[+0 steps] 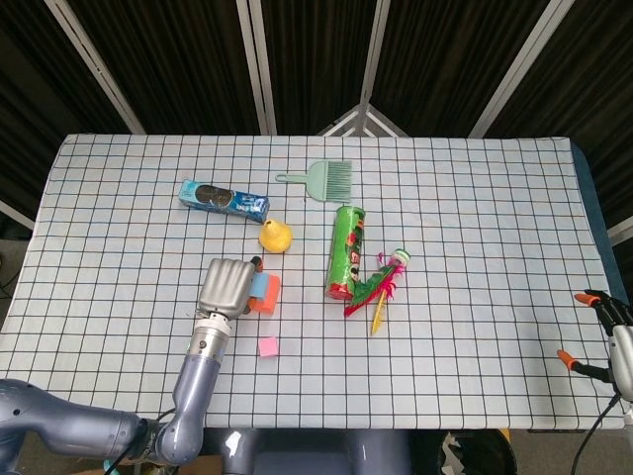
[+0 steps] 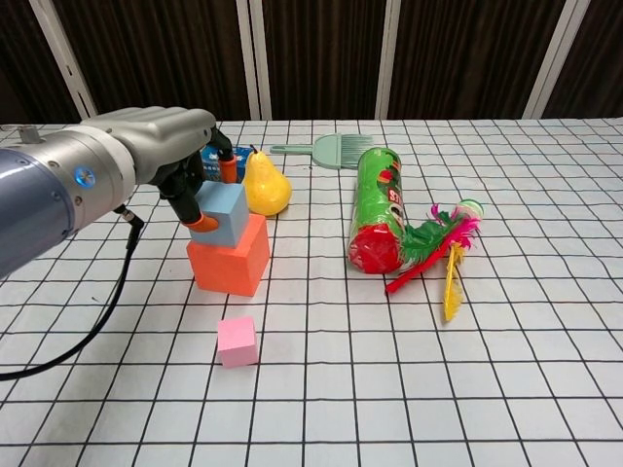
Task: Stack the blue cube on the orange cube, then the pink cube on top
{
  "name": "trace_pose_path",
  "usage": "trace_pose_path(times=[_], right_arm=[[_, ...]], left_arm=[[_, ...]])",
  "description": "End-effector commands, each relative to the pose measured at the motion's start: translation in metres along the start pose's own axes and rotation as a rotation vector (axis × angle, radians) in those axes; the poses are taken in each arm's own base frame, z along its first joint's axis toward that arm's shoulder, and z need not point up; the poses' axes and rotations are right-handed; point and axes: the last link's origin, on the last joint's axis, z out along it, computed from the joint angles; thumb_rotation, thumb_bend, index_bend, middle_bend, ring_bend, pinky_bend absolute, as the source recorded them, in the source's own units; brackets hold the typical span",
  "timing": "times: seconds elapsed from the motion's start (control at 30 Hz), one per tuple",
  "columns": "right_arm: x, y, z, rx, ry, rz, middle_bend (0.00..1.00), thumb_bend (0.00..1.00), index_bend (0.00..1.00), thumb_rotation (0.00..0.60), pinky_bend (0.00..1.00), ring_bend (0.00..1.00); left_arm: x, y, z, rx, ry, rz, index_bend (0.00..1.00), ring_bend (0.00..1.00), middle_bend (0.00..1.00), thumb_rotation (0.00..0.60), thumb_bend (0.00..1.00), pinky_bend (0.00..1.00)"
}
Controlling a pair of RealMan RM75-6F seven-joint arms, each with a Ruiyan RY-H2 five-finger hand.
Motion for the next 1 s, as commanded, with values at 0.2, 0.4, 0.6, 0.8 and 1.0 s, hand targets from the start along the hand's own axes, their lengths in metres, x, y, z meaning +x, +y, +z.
trace_pose_path(times=[0.2, 0.4, 0.6, 0.8, 1.0], right_arm=[[0.0, 0.0003, 0.0002, -0.003, 0.0, 0.001, 0.2, 0.17, 0.25, 0.6, 0.2, 0.19], [-0.0002, 0.0005, 0.0001, -0.007, -0.007, 0.0, 0.2, 0.17, 0.25, 0.6, 0.19, 0.19], [0.0002, 0.0004, -0.0003, -0.007, -0.013, 0.001, 0.2, 0.17, 0.25, 0.6, 0.19, 0.19], [0.0003, 0.0003, -0.0009, -0.009, -0.023, 0.0, 0.2, 0.17, 0.25, 0.6, 0.19, 0.19], [-0.0004, 0.0, -0.0014, -0.01, -0.042, -0.004, 0.2, 0.17, 0.25, 0.6, 0.19, 0.19]], left_arm=[[-0.0005, 0.0, -0.0001, -0.001, -0.001, 0.003, 0.42, 0.71, 0.82, 0.6, 0.34, 0.86], [-0.0004, 0.0012, -0.0005, -0.008, -0.001, 0.006, 0.35, 0.71, 0.82, 0.6, 0.34, 0.86], [0.0002, 0.0025, -0.001, -0.014, 0.006, 0.01, 0.34, 0.71, 0.82, 0.6, 0.34, 0.86], [0.0007, 0.0027, -0.0025, -0.016, 0.008, 0.018, 0.33, 0.7, 0.82, 0.6, 0.34, 0.86], [0.0026, 0.0015, -0.0044, -0.018, 0.013, 0.02, 0.33, 0.7, 0.82, 0.6, 0.34, 0.86]])
